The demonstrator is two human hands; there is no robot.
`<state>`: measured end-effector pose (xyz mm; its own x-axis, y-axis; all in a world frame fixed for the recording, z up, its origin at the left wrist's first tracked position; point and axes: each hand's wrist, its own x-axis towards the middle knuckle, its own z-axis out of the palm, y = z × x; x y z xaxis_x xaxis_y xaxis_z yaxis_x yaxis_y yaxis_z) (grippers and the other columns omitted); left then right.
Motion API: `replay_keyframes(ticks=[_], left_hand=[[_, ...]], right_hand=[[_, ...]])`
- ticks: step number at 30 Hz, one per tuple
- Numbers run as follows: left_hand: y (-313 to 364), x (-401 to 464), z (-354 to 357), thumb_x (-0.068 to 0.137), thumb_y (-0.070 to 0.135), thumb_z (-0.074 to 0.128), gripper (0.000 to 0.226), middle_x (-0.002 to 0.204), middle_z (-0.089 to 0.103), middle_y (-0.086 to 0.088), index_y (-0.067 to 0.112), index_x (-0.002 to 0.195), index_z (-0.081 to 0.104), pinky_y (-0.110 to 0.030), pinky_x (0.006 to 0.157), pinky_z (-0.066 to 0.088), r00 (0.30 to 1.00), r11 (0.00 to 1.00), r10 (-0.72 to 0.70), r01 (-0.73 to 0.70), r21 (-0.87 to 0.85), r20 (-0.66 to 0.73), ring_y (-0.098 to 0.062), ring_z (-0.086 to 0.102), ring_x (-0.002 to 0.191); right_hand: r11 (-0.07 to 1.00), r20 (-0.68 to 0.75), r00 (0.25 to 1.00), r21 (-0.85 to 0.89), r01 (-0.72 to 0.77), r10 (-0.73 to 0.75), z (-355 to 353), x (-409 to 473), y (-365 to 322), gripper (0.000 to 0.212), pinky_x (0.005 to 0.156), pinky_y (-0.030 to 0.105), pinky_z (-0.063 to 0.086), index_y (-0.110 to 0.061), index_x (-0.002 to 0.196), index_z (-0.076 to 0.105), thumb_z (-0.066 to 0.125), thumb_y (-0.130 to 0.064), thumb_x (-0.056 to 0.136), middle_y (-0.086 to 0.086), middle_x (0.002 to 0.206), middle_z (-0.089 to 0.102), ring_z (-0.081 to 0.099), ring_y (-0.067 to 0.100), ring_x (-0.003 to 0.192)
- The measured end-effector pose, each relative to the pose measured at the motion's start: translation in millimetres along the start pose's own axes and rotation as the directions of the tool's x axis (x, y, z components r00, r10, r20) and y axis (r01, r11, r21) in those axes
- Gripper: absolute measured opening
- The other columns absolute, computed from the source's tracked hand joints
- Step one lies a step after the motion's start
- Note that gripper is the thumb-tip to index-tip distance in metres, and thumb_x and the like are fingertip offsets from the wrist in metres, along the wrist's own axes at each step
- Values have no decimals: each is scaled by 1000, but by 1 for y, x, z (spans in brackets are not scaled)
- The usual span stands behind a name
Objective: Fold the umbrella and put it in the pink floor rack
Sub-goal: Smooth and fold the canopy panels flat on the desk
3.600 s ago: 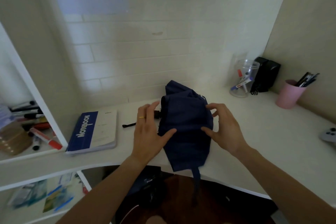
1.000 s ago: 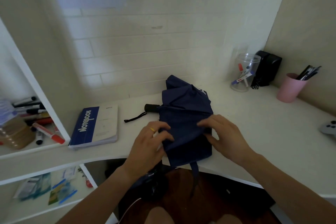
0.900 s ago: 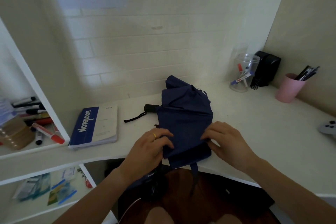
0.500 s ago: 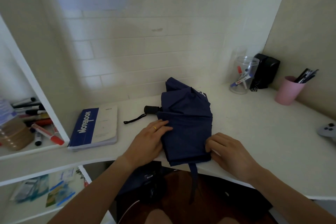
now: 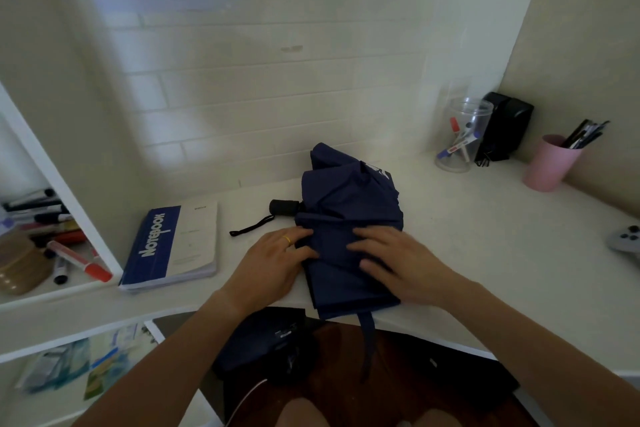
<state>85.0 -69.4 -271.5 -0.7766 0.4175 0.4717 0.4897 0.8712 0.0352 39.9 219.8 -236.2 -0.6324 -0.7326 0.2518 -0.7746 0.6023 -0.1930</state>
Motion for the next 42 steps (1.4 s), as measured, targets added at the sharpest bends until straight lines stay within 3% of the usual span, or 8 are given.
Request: replay_keyframes(ticks=[6, 11, 15, 21, 26, 32, 37, 42], left_hand=[[39, 17, -15, 90, 16, 43, 41, 133, 66, -3, 19, 118, 74, -37, 107, 48, 990, 987, -105, 92, -131, -90, -21, 61, 120], [50, 14, 6, 104, 63, 24, 67, 171, 3, 7, 32, 162, 11, -40, 128, 5, 924, 995, -72, 92, -36, 375, -11, -2, 156], [39, 3, 10, 92, 83, 13, 81, 169, -13, 10, 42, 160, -6, -38, 127, -5, 902, 997, -76, 71, 26, 425, -10, -16, 155], [22, 29, 9, 93, 81, 22, 79, 170, -12, 7, 45, 159, -2, -40, 127, -7, 863, 992, -124, 100, 75, 490, -12, -15, 155], [30, 14, 2, 99, 71, 30, 70, 170, 13, 6, 36, 159, 26, -37, 128, 5, 960, 997, 19, 2, -74, 279, -9, 4, 156], [31, -8, 0, 100, 70, 8, 61, 169, -6, 14, 50, 157, 6, -32, 126, -8, 893, 993, 48, 8, -120, 448, 0, -15, 153], [37, 7, -7, 107, 52, 28, 47, 151, 49, 17, 38, 143, 55, -29, 122, 27, 944, 791, -201, 314, -525, 262, 8, 37, 138], [48, 2, -12, 93, 67, 54, 55, 140, 60, 14, 32, 132, 66, -19, 116, 29, 998, 977, 6, 9, -214, 68, 1, 48, 131]], right_hand=[[997, 226, 974, -74, -13, 30, 30, -5, 8, 68, 126, 34, -1, -40, 158, 11, 24, -69, 98, -12, 168, -5, -12, 10, 154], [997, 271, 962, -74, -15, 35, 23, -11, 12, 79, 126, 30, -4, -31, 159, -7, 25, -70, 97, -16, 166, -14, -21, -2, 149], [990, 364, 929, -139, -15, 65, 12, -21, 24, 82, 123, 25, -12, -38, 155, -16, 22, -76, 93, -20, 161, -26, -26, -5, 146], [985, 342, 930, -147, -89, 135, 17, -1, 30, 81, 126, 33, -2, -40, 156, -13, 15, -79, 91, -18, 164, -21, -22, -2, 148], [991, 322, 938, -78, -109, 129, 19, 4, 30, 81, 126, 34, -3, -40, 157, -9, 21, -77, 92, -18, 164, -19, -21, -2, 149], [997, 367, 928, 28, -76, 60, 8, -15, 32, 60, 126, 33, -6, -47, 155, 1, 9, -62, 98, -21, 165, -14, -21, -4, 148], [993, 363, 929, 51, -105, 79, 2, -20, 33, 54, 126, 37, -4, -48, 155, 1, 20, -52, 104, -22, 165, -14, -20, -5, 148], [997, 253, 967, 64, -42, 25, -3, -21, 19, 64, 124, 25, -1, -46, 156, 14, 31, -66, 97, -22, 165, -4, -11, -6, 150]])
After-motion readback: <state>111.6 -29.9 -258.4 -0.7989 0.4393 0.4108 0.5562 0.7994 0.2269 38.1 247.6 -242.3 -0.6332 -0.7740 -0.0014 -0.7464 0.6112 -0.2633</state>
